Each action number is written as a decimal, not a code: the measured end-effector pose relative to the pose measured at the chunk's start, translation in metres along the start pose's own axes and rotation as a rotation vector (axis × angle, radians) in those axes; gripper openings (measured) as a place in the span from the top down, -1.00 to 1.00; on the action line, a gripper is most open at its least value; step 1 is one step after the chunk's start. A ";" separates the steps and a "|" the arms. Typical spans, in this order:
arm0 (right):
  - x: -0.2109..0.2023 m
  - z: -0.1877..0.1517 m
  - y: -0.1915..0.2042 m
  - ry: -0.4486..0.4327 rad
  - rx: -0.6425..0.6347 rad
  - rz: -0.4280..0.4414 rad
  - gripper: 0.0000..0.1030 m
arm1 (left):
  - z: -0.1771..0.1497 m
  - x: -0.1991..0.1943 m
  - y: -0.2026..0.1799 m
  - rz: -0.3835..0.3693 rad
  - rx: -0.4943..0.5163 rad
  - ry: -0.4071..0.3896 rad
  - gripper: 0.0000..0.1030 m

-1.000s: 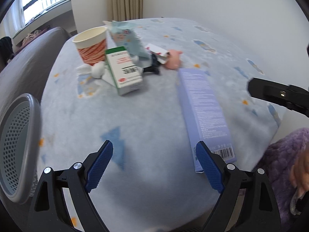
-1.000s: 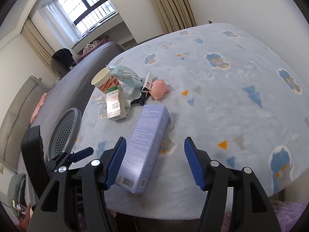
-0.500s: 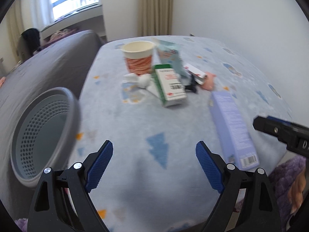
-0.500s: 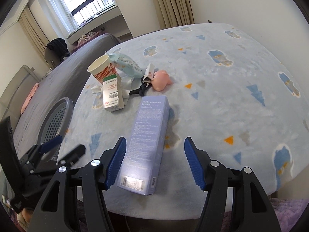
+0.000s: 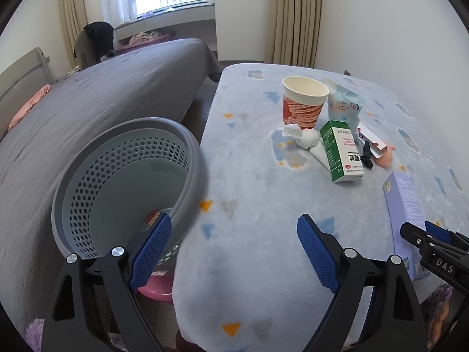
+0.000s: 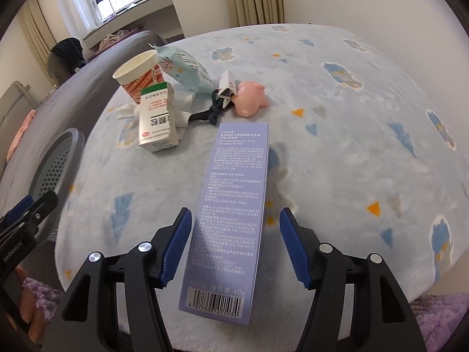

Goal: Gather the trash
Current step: 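Position the right gripper around the lavender box and close on it, then grasp the green-white medicine box with the left gripper while the right gripper holds the lavender box, then carry the medicine box and lavender box over the wastebasket with both grippers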

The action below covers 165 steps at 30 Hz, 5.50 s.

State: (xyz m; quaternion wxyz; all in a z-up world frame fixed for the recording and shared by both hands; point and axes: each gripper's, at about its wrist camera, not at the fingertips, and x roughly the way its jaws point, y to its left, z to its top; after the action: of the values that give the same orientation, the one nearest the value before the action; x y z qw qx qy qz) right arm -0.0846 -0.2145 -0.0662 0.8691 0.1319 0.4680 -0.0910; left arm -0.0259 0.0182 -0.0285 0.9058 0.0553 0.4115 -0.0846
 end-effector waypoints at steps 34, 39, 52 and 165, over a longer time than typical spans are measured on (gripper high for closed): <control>-0.030 0.022 -0.038 -0.144 0.048 0.030 0.17 | 0.051 0.032 -0.100 -0.020 0.128 -0.014 -0.74; -0.032 0.025 -0.047 -0.143 0.080 0.057 0.17 | 0.065 0.048 -0.117 -0.021 0.130 -0.009 -0.87; -0.036 0.026 -0.056 -0.144 0.110 0.099 0.17 | 0.065 0.093 -0.130 -0.040 0.115 0.079 -0.33; -0.004 0.080 0.246 -0.053 -0.408 0.451 0.17 | 0.047 -0.006 0.177 0.151 -0.210 -0.034 0.21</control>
State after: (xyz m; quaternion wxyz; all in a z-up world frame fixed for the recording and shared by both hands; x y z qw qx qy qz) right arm 0.0459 -0.0064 0.0150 0.8878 0.0528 0.4128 0.1964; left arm 0.0401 0.1842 0.0121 0.9173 -0.0103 0.3973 0.0264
